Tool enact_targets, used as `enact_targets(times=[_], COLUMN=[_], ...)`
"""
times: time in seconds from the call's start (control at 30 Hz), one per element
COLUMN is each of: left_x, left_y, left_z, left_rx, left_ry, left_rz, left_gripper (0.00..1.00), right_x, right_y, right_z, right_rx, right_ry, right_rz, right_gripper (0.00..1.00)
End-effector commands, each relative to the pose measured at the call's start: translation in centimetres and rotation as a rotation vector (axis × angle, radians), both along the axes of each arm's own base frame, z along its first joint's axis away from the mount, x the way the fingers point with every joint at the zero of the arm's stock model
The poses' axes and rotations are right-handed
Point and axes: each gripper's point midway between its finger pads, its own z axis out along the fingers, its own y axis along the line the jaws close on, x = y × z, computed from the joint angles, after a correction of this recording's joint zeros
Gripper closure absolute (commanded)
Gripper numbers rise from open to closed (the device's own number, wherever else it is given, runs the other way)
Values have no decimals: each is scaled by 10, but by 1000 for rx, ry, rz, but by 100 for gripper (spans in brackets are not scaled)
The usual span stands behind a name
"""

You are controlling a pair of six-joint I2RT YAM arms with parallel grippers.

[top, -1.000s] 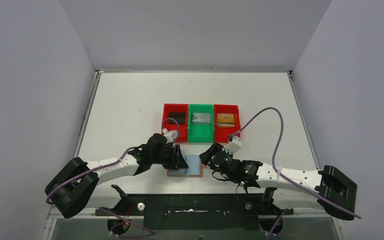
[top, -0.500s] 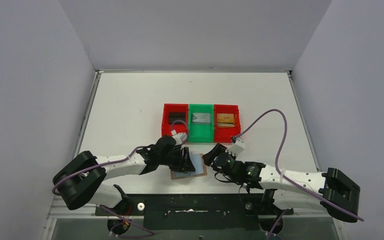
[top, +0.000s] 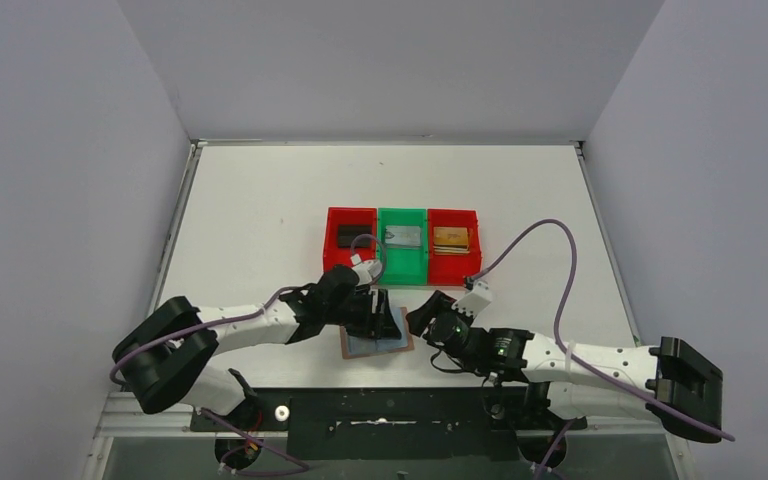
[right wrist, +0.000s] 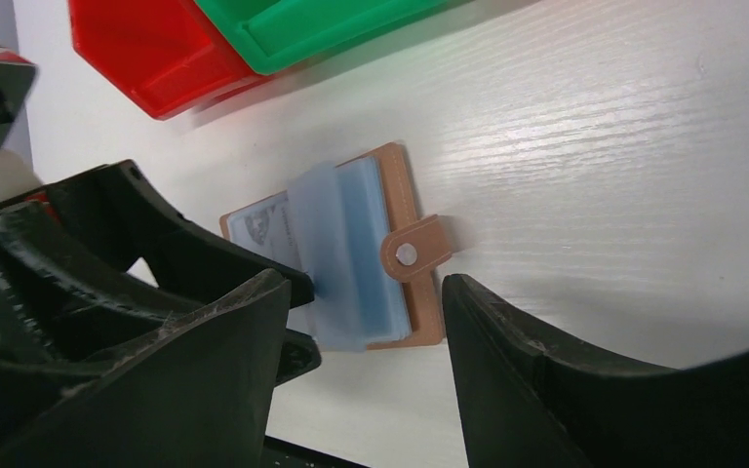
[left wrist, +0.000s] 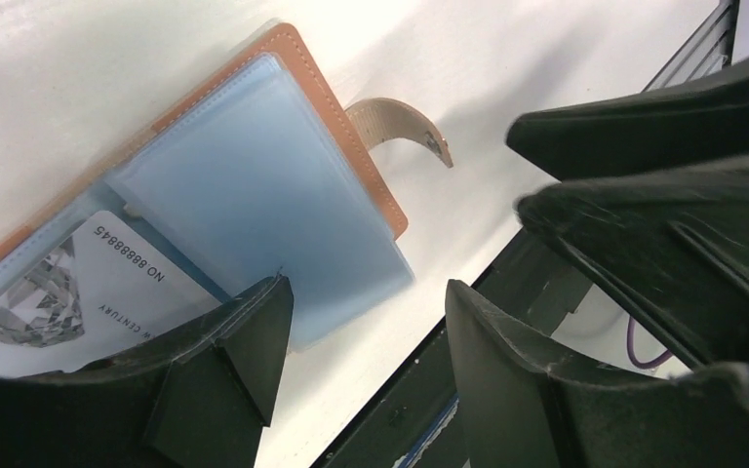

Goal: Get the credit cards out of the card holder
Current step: Remove the credit card from the card holder.

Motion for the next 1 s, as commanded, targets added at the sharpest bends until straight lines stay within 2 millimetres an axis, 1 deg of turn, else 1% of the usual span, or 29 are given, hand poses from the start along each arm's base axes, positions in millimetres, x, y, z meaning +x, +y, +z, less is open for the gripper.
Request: enact_targets(times=[0.0, 0.1, 0.17, 0.27, 0.3, 0.33, 0.37, 0.4, 0.47, 0.53, 0.57, 0.67, 0.7, 0.8, 0.87, 0.97], left_x=[5, 3, 5, 9, 12, 16, 25, 30, 34, 37, 33, 26, 24, 17, 15, 17], left_y=[-22, -26, -27, -21, -16, -9, 2, 13, 29, 38, 39, 35, 32, 16, 6, -3], left_z=[23, 25, 25, 30, 32, 33, 33, 32, 34, 38, 36, 23, 18, 11, 12, 19], left_rx=[-93, -101, -92, -82, -74, -52, -17, 10, 12, -34, -48, -86, -88, -100, -107, -123], left_ry=[-47, -42, -46, -71, -83, -101, -133, -149, -153, -139, -119, -40, -14, 31, 26, 8], left_rz=[-60, -88, -84, -42, -15, 24, 90, 142, 187, 199, 183, 127, 105, 44, 23, 19], left_gripper=[42, 41, 41, 42, 44, 49, 53, 55, 57, 58, 58, 61, 63, 67, 68, 68], right_x=[14, 14, 14, 13, 12, 12, 11, 11, 10, 9, 9, 10, 10, 10, 10, 10], right_y=[4, 6, 6, 7, 8, 10, 10, 12, 18, 25, 27, 32, 33, 38, 40, 40], right_z=[41, 44, 43, 43, 43, 44, 44, 45, 54, 59, 60, 58, 56, 52, 49, 47], right_rx=[66, 84, 97, 114, 116, 122, 126, 134, 165, 189, 201, 190, 178, 155, 146, 142], right_ry=[-112, -121, -123, -122, -122, -124, -128, -131, -153, -166, -166, -163, -156, -136, -127, -121], right_rz=[-69, -60, -59, -55, -49, -40, -32, -22, 5, 35, 42, 54, 54, 64, 70, 69], right_gripper=[41, 42, 46, 53, 55, 58, 62, 66, 71, 73, 74, 73, 73, 73, 73, 73])
